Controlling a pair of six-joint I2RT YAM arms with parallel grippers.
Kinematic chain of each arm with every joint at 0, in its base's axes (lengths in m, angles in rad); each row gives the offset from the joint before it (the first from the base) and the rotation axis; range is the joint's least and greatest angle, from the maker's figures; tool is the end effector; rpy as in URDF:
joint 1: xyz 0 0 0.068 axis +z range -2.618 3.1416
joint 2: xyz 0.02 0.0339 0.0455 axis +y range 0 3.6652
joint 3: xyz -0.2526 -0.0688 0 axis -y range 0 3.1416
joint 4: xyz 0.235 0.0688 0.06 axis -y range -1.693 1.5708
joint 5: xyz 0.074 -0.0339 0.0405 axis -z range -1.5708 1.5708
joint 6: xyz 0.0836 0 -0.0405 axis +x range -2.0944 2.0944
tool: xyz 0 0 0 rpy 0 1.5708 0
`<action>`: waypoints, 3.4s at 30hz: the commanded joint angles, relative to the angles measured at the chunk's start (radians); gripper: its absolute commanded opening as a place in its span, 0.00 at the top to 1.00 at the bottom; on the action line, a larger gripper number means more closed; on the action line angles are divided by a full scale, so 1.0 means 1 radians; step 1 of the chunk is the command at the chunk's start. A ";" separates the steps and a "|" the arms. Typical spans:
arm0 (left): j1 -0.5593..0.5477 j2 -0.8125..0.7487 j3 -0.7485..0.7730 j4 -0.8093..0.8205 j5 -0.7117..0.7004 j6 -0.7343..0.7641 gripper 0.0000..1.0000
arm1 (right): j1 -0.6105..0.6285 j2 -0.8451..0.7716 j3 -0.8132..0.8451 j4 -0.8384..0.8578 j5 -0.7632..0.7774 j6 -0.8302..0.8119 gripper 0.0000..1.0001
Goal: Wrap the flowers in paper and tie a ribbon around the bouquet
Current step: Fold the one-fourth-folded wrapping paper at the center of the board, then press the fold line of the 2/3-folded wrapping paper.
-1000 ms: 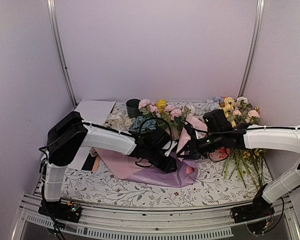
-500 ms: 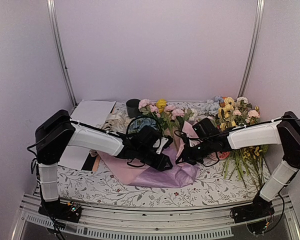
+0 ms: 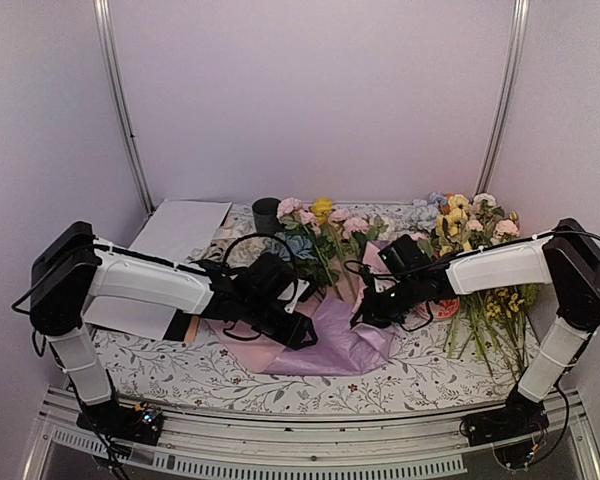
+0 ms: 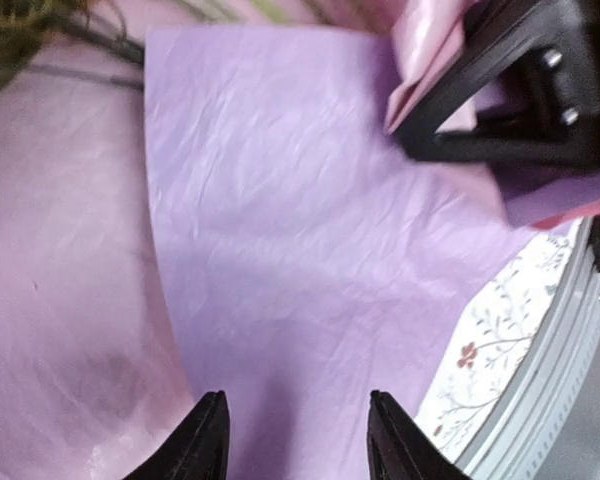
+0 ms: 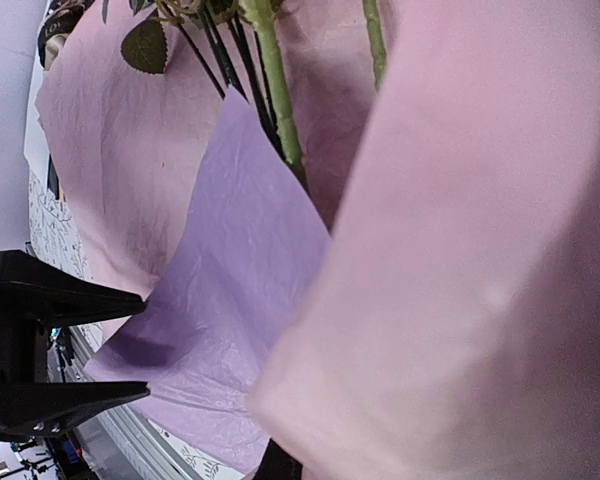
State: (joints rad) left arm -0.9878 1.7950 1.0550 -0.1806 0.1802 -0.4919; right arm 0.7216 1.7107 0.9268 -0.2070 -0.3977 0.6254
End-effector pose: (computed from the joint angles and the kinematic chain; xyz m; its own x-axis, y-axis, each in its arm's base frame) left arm 0.1993 -0.3294 0.1213 -0.8024 0.3727 -0.4662 0.5696 0.7114 -0.4116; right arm 0.2390 0.2534 0.1138 -0.9590 -0.1249 -0.2546 -0.2553 0.7710 0.5834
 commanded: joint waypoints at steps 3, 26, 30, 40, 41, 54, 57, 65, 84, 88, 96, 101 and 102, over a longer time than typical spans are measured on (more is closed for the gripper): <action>0.010 0.105 -0.010 0.018 -0.021 -0.009 0.54 | 0.042 0.007 0.078 -0.048 0.069 -0.033 1.00; 0.020 0.036 -0.112 0.252 0.051 0.051 0.63 | 0.110 0.187 0.079 0.294 -0.085 -0.033 1.00; 0.021 -0.068 -0.152 0.307 0.071 0.114 0.53 | 0.102 0.241 0.069 0.293 -0.092 -0.045 1.00; 0.244 -0.097 -0.046 0.333 0.056 0.012 0.33 | 0.102 0.263 0.058 0.318 -0.133 -0.053 0.99; 0.268 -0.071 -0.015 0.341 0.083 0.002 0.33 | 0.102 0.265 0.060 0.316 -0.136 -0.054 0.99; 0.264 0.380 0.540 0.099 0.174 0.126 0.21 | 0.103 0.262 0.059 0.301 -0.137 -0.058 0.98; 0.258 0.423 0.574 0.043 0.154 0.150 0.21 | 0.102 0.255 0.058 0.294 -0.133 -0.063 0.98; 0.244 0.437 0.571 0.036 0.183 0.178 0.41 | 0.102 0.244 0.069 0.273 -0.128 -0.077 0.97; 0.300 0.358 0.411 0.202 0.256 0.228 1.00 | 0.089 -0.227 -0.025 0.035 -0.252 -0.224 0.37; 0.311 0.367 0.394 0.232 0.281 0.205 1.00 | 0.078 -0.272 -0.122 0.056 -0.201 -0.175 0.44; 0.330 0.348 0.349 0.286 0.288 0.169 1.00 | 0.078 -0.155 -0.200 0.211 -0.227 -0.075 0.69; 0.342 0.325 0.335 0.328 0.318 0.152 0.74 | 0.079 -0.037 -0.175 0.289 -0.217 -0.037 0.76; 0.343 0.317 0.335 0.329 0.322 0.151 0.66 | 0.079 -0.012 -0.166 0.295 -0.216 -0.032 0.77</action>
State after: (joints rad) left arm -0.6666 2.1719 1.3998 0.1047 0.4786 -0.3279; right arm 0.8040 1.6108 0.7315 -0.0010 -0.6167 0.5526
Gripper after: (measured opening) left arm 0.225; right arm 0.246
